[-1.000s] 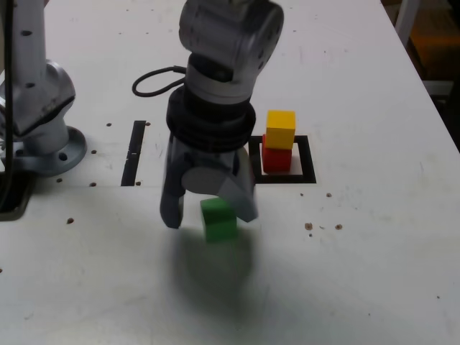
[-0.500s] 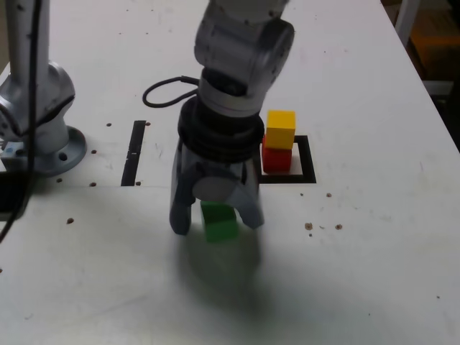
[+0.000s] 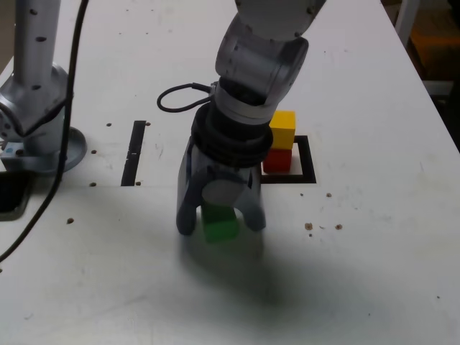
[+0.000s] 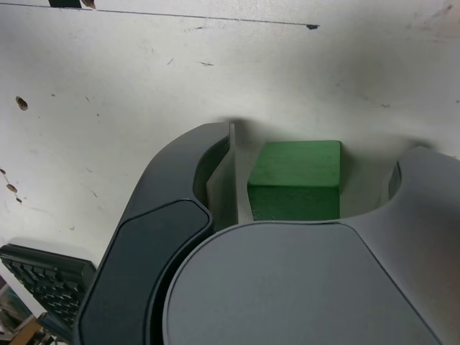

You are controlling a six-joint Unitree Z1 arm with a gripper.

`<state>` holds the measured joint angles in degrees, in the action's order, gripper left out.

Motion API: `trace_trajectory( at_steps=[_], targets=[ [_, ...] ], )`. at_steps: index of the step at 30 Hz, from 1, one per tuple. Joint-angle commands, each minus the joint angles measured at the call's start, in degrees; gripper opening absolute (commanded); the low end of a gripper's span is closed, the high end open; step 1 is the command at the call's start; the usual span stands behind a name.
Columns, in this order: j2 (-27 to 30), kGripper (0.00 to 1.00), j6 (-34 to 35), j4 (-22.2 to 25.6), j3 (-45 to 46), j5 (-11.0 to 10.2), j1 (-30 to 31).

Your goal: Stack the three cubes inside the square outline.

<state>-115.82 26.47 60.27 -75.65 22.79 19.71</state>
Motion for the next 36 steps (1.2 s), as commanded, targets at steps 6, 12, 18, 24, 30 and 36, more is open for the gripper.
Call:
trace_trajectory(
  at_steps=[6,12,18,24,30,36],
  targets=[
    [-0.3,0.4,-0.1,-0.5,0.3,-0.3,-0.3],
    [-0.1,0.27,-0.1,-0.9,0.0,-0.4,-0.3],
    [0.7,0.26,0.0,-0.1,0.0,0.0,-0.3],
    [6.6,0.26,5.1,6.4,-0.6,-1.2,0.8],
    [12.6,0.26,11.3,14.3,-3.0,-5.0,1.6],
    [14.5,0.26,12.2,19.7,-8.3,-8.4,0.8]
  ],
)
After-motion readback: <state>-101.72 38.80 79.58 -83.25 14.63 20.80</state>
